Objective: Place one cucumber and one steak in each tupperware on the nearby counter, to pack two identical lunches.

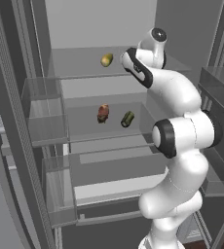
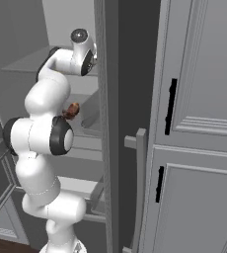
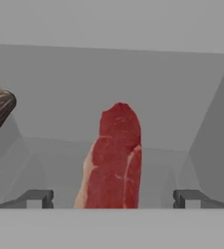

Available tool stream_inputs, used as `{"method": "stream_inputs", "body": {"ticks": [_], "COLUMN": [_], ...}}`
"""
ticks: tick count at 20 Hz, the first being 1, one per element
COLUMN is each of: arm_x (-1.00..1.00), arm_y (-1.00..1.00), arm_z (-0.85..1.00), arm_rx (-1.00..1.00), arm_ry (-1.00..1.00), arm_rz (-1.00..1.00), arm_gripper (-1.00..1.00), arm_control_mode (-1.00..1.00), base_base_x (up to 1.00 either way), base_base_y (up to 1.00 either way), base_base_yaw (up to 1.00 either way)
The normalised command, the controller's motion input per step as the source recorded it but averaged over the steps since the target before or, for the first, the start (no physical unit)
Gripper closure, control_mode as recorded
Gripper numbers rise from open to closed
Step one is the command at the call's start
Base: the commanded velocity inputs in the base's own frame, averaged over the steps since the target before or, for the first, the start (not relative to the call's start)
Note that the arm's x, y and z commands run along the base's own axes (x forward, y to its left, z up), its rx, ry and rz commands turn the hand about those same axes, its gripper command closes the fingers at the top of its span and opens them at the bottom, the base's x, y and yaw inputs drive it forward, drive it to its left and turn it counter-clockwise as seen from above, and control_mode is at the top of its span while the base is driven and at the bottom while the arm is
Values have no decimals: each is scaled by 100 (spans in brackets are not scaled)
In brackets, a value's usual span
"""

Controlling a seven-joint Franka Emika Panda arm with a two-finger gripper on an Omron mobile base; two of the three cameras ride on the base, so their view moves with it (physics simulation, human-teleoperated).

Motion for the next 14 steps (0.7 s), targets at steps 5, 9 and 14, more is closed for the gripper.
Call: {"method": "stream_inputs", "body": {"ticks": [5,9,14], "arm_x": [0,0,0], "arm_y": [2,4,0], "arm_z": [13,9,-5], "arm_rx": [0,0,0], "arm_ry": [6,4,0], "arm_rz": [0,0,0], "arm_gripper": [-100,-100,-100], "arm_control_mode": [-100,-100,-100], "base_base_x": [0,0,0], "base_base_y": [0,0,0], "base_base_yaw": [0,0,0]}}
